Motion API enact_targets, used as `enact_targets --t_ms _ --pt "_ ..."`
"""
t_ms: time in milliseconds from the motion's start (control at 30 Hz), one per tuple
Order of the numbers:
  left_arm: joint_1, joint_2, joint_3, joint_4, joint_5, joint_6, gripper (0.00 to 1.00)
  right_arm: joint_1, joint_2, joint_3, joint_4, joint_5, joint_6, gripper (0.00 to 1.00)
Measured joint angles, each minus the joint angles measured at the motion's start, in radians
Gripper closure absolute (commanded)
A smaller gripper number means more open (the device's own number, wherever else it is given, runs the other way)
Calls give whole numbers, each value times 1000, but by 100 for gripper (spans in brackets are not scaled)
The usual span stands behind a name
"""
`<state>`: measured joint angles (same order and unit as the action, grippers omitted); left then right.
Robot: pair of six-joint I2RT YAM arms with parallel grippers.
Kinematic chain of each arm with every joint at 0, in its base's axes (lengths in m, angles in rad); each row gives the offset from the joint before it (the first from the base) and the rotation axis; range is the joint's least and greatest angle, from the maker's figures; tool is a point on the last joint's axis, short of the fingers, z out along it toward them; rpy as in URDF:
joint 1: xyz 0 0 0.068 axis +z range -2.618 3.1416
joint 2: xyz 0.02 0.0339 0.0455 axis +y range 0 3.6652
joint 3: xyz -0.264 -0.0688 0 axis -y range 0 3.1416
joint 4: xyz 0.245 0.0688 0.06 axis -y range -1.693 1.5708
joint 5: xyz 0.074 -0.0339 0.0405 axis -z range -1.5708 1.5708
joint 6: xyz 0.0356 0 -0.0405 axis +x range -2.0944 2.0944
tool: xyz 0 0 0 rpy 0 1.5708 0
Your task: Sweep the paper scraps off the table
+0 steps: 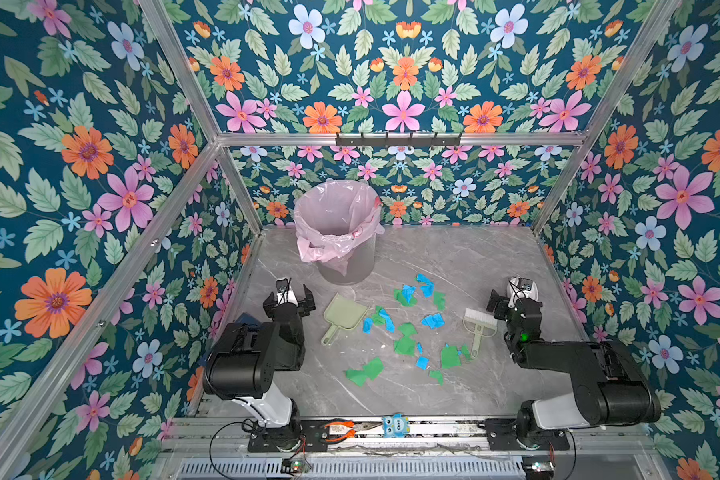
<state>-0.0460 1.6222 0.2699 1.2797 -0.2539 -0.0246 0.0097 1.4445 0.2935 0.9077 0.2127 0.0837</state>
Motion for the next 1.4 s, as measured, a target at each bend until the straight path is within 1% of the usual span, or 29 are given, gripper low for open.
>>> enact_targets --t_ms 1300,1400 --pt "-1 -1 -1 2 0 0 0 -2 0 5 -23 -3 11 1" --pt "-13 -53 20 -67 -11 2 0 -2 0 5 -23 -4 11 2"
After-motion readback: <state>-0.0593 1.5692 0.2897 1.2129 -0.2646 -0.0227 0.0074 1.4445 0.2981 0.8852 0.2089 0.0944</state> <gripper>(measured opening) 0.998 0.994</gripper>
